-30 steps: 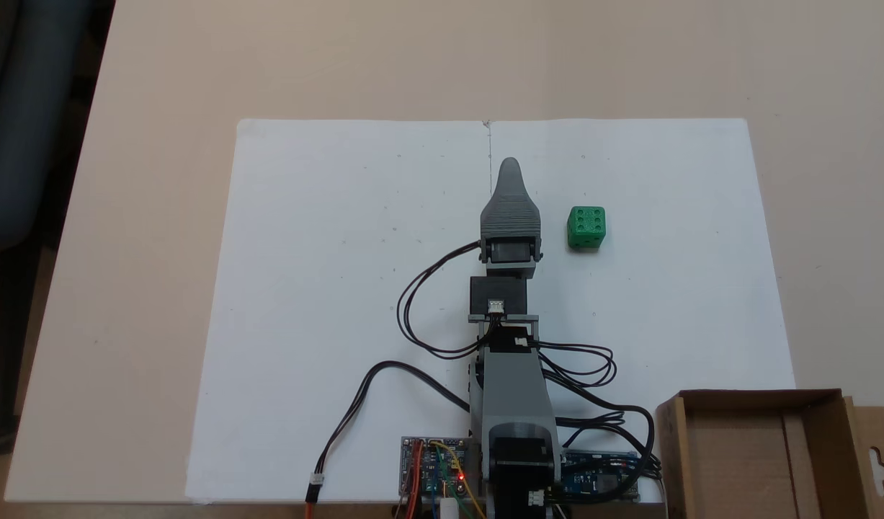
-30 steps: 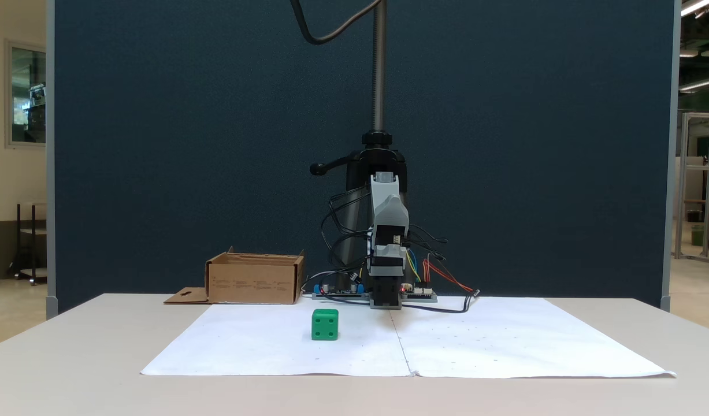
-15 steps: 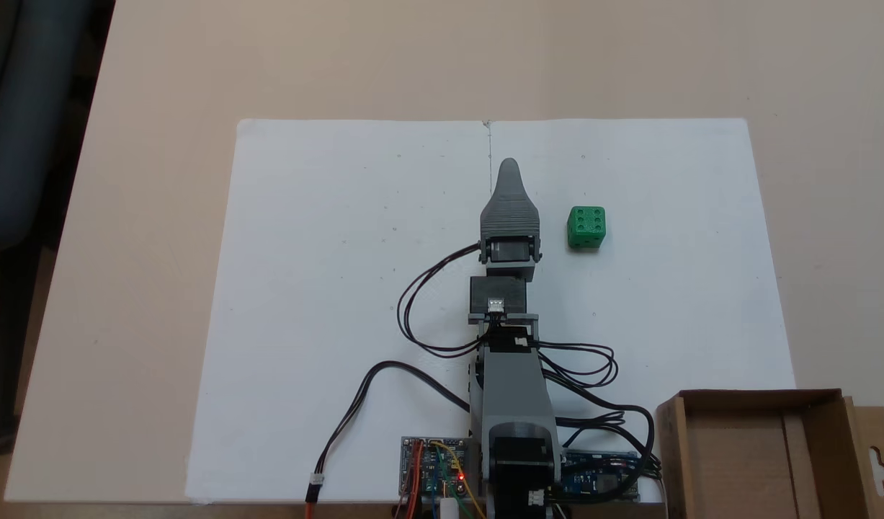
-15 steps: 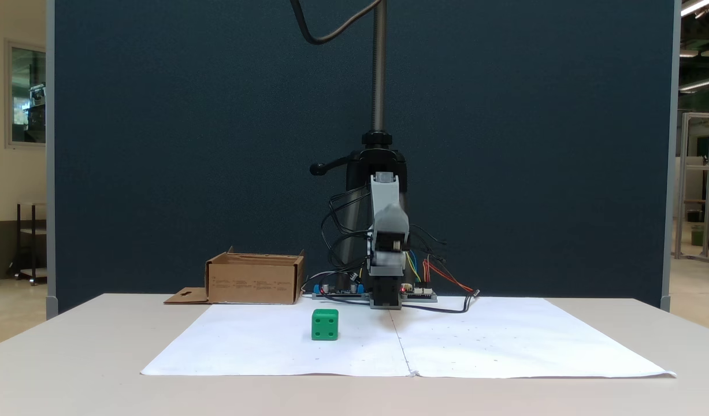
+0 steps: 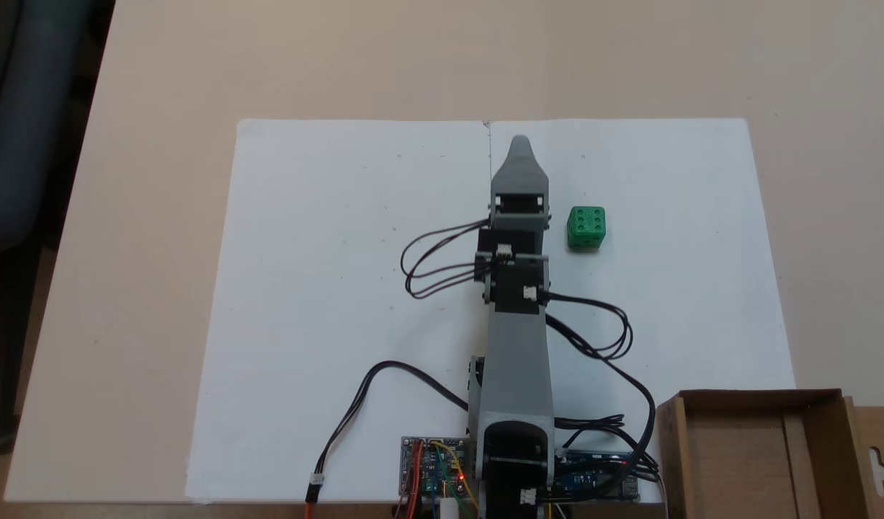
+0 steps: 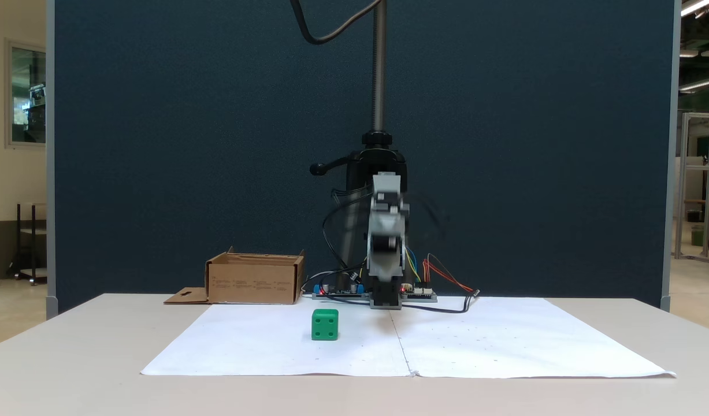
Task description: Grasp a green dice and put it in the bin.
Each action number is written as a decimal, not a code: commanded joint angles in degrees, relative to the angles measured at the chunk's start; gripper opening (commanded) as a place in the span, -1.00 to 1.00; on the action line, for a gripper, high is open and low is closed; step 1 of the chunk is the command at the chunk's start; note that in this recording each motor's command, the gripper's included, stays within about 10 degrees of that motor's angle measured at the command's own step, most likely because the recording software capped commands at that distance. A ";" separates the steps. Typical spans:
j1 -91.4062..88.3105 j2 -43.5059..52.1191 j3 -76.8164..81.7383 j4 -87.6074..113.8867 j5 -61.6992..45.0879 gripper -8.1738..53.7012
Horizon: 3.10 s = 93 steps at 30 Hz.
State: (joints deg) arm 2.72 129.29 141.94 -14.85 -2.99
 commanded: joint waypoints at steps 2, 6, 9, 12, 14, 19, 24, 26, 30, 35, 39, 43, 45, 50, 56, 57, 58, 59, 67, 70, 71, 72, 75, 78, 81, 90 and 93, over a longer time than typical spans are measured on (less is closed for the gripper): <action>-0.53 6.59 -8.17 12.46 2.37 0.77; -1.14 6.42 -14.06 26.26 2.46 0.79; -1.14 6.33 -15.21 35.93 2.37 0.81; -0.88 5.89 -16.96 45.07 2.02 0.82; -0.79 4.48 -21.09 53.77 -4.75 0.87; 1.23 0.44 -28.83 68.18 -11.25 0.89; 2.55 -5.27 -35.51 74.53 -12.57 0.89; 3.60 -7.82 -38.14 76.29 -14.94 0.89; 6.06 -13.18 -43.24 79.54 -19.07 0.89; 9.14 -17.31 -47.90 83.06 -23.55 0.89; 11.34 -19.07 -49.66 83.58 -26.63 0.89; 12.13 -19.42 -50.01 83.58 -28.83 0.89; 13.27 -20.13 -50.54 83.23 -29.00 0.89; 14.59 -22.50 -50.71 83.23 -29.27 0.89; 16.08 -26.72 -53.70 82.62 -28.74 0.88; 16.26 -27.42 -54.32 82.62 -28.12 0.88; 16.44 -27.69 -54.76 82.53 -27.77 0.88; 16.61 -28.30 -55.55 82.62 -27.25 0.88; 17.49 -31.46 -58.89 82.44 -18.72 0.80; 18.28 -32.52 -60.03 82.53 -17.84 0.79; 18.46 -33.13 -60.38 82.44 -16.79 0.78; 18.63 -33.66 -60.56 82.53 -15.82 0.78; 18.90 -34.54 -61.00 82.44 -13.62 0.77; 19.07 -35.24 -61.17 82.35 -12.83 0.76; 19.78 -35.77 -61.79 82.27 -11.69 0.75; 23.03 -39.38 -64.07 82.09 -12.39 0.77; 24.52 -41.04 -65.04 82.09 -13.97 0.78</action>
State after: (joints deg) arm 26.02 87.71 79.54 65.74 -17.93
